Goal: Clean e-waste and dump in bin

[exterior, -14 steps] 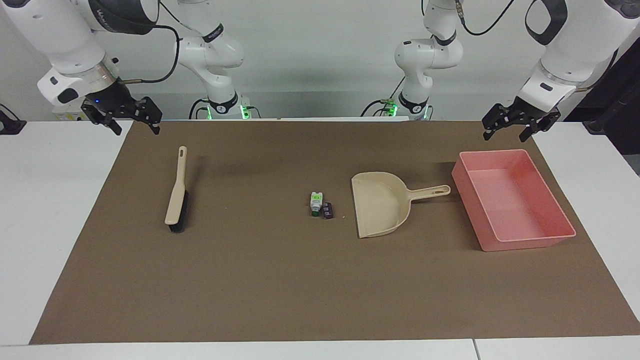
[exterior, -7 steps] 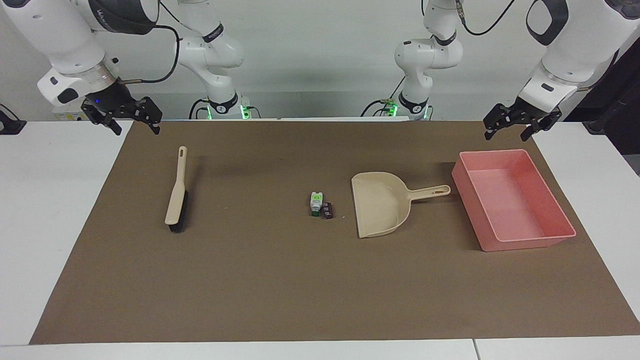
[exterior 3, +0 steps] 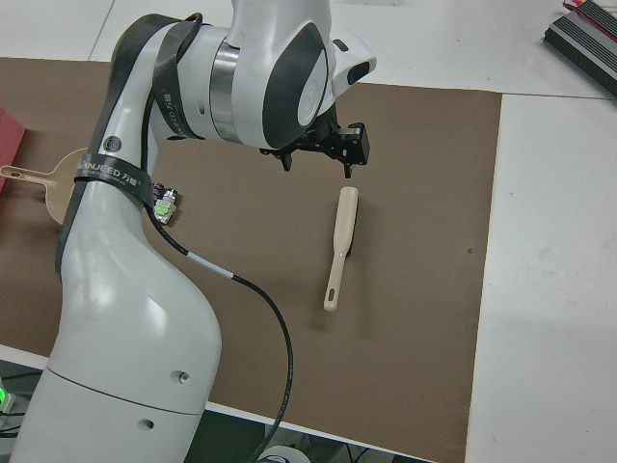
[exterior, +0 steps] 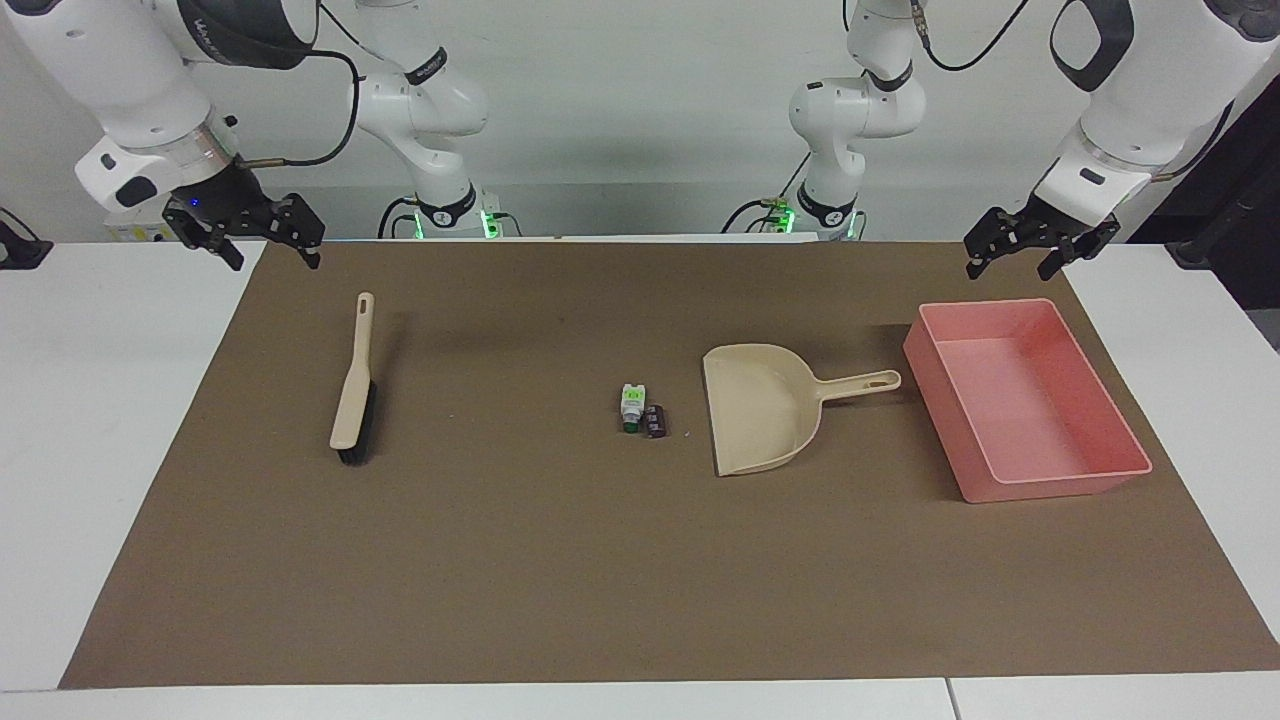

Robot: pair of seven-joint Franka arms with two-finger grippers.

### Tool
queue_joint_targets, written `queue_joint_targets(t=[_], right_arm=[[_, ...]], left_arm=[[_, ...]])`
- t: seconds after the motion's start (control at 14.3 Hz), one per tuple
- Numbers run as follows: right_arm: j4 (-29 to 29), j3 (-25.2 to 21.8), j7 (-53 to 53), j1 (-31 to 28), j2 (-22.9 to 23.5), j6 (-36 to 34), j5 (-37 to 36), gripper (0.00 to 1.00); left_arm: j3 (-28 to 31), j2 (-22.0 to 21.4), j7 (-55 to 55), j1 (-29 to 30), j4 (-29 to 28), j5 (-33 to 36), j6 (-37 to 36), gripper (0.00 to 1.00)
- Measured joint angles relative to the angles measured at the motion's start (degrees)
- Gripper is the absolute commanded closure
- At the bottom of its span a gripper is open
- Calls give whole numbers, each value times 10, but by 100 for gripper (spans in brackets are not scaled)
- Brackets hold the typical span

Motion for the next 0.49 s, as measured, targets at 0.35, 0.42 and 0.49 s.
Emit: queue_joint_targets(t=[0.35, 0.42, 0.49], right_arm=[[-10, 0, 0, 0, -3, -1, 0, 0], [-24, 0, 0, 0, -7, 4, 0, 0], [-43, 0, 0, 0, -14, 19, 0, 0]], left_arm=[[-4, 0, 25, -1, 0, 0, 2, 1], [-4, 0, 62, -3, -1, 0, 4, 1], [-5, 0, 110, -7, -1, 0, 4, 1]])
